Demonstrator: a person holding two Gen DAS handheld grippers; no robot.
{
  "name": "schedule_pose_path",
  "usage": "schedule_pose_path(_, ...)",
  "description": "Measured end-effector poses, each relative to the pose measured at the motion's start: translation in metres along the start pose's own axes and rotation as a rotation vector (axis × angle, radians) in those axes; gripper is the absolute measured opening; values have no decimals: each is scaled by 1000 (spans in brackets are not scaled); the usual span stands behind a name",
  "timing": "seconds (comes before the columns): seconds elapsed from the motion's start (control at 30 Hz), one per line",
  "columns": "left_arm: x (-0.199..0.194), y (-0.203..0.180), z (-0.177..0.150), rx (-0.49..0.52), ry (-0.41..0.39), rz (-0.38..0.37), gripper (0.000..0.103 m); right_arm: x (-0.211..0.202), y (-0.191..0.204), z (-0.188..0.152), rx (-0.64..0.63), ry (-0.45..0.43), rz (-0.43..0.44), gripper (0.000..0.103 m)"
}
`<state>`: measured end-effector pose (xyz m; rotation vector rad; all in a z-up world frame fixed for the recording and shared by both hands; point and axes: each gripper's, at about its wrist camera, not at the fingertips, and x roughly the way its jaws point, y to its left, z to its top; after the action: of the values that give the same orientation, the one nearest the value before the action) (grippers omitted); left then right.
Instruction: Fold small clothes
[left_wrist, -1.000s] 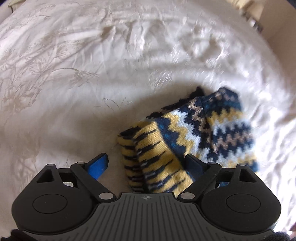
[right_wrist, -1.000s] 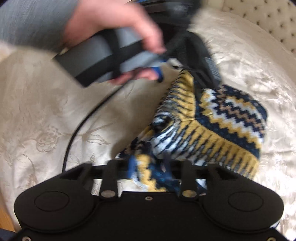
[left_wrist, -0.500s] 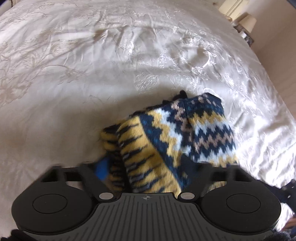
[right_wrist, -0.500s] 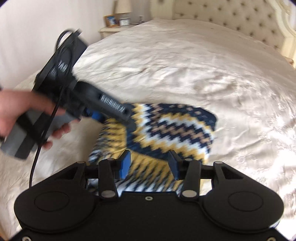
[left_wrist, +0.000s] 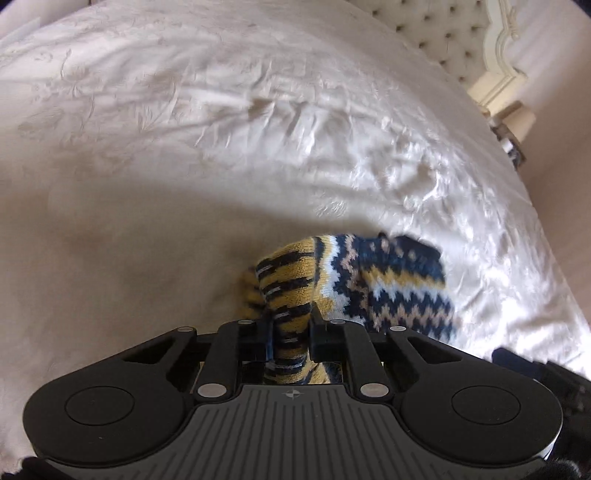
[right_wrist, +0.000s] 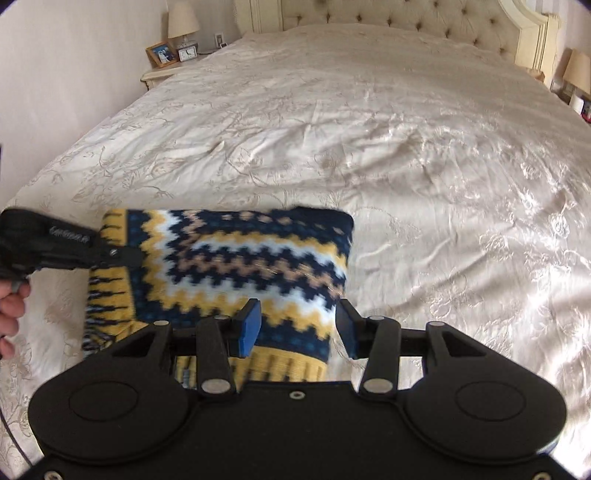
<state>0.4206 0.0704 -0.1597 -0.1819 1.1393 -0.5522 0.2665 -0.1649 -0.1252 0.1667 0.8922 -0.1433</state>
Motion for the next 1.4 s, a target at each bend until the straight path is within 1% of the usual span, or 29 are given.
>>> schedule_pose_path(0.03, 6, 3, 0, 3, 24, -13, 19, 3, -2, 0, 10, 8, 5, 54)
schedule_pose_path(0.07, 15, 4, 2, -5, 46, -19, 26, 7, -4, 0, 24, 19, 14, 54)
schedule_pose_path(0.1, 23, 7, 4, -22, 66, -22, 30, 10, -6, 1, 43, 29, 20, 55)
schedule_pose_path(0.13, 28, 10, 6, -39, 89, -20, 45, 12, -8, 1, 62, 34, 24, 58)
schedule_pose_path(0.17, 31, 13, 8, -48, 110, -14, 63, 13, -11, 1, 82, 36, 28, 62)
schedule_pose_path(0.2, 34, 13, 9, -56, 132, -9, 72, 13, -14, 0, 103, 36, 35, 70)
schedule_pose_path(0.23, 35, 14, 8, -62, 147, -13, 83, 13, -16, -1, 125, 36, 45, 78)
schedule_pose_path(0.27, 36, 15, 5, -67, 156, -32, 86, 14, -19, -2, 146, 38, 61, 81)
schedule_pose_path(0.3, 37, 16, 2, -67, 163, -38, 86, 14, -22, -5, 170, 43, 81, 86)
schedule_pose_path(0.33, 37, 16, -1, -62, 160, -31, 86, 15, -26, -8, 197, 53, 99, 91)
schedule_pose_path(0.4, 37, 15, -6, -42, 130, -27, 87, 19, -33, -18, 265, 83, 128, 97)
schedule_pose_path(0.5, 41, 13, -4, -17, 95, -11, 92, 23, -45, -37, 378, 122, 135, 98)
schedule_pose_path(0.57, 47, 11, 1, -7, 92, -12, 94, 27, -50, -48, 429, 146, 146, 99)
schedule_pose_path(0.63, 58, 8, 11, 6, 115, -21, 97, 31, -52, -57, 457, 167, 181, 100)
schedule_pose_path(0.67, 63, 8, 16, 16, 131, -25, 100, 34, -53, -60, 469, 176, 205, 101)
schedule_pose_path(0.73, 75, 6, 24, 33, 167, -36, 102, 42, -53, -66, 507, 188, 257, 102)
schedule_pose_path(0.83, 83, 6, 32, 56, 192, -59, 102, 55, -56, -75, 608, 162, 328, 103)
schedule_pose_path(0.93, 84, 7, 31, 77, 200, -81, 102, 67, -59, -79, 681, 142, 349, 103)
schedule_pose_path(1.03, 82, 12, 26, 81, 176, -114, 102, 71, -60, -77, 661, 132, 393, 103)
schedule_pose_path(1.13, 80, 12, 23, 67, 155, -125, 102, 74, -58, -70, 650, 170, 437, 103)
schedule_pose_path(1.17, 80, 11, 21, 76, 157, -139, 97, 75, -57, -67, 650, 189, 466, 102)
schedule_pose_path(1.2, 78, 10, 21, 90, 152, -155, 86, 77, -54, -65, 642, 209, 481, 96)
schedule_pose_path(1.23, 76, 9, 20, 94, 144, -186, 54, 76, -49, -62, 614, 226, 462, 72)
schedule_pose_path(1.27, 76, 9, 20, 67, 147, -209, 34, 74, -44, -59, 579, 239, 430, 61)
schedule_pose_path(1.3, 74, 8, 18, 31, 147, -208, 33, 71, -42, -58, 577, 239, 415, 56)
schedule_pose_path(1.33, 70, 5, 16, 18, 134, -196, 30, 66, -41, -57, 592, 233, 410, 52)
schedule_pose_path(1.4, 60, -3, 11, 42, 111, -178, 27, 54, -41, -57, 619, 217, 400, 49)
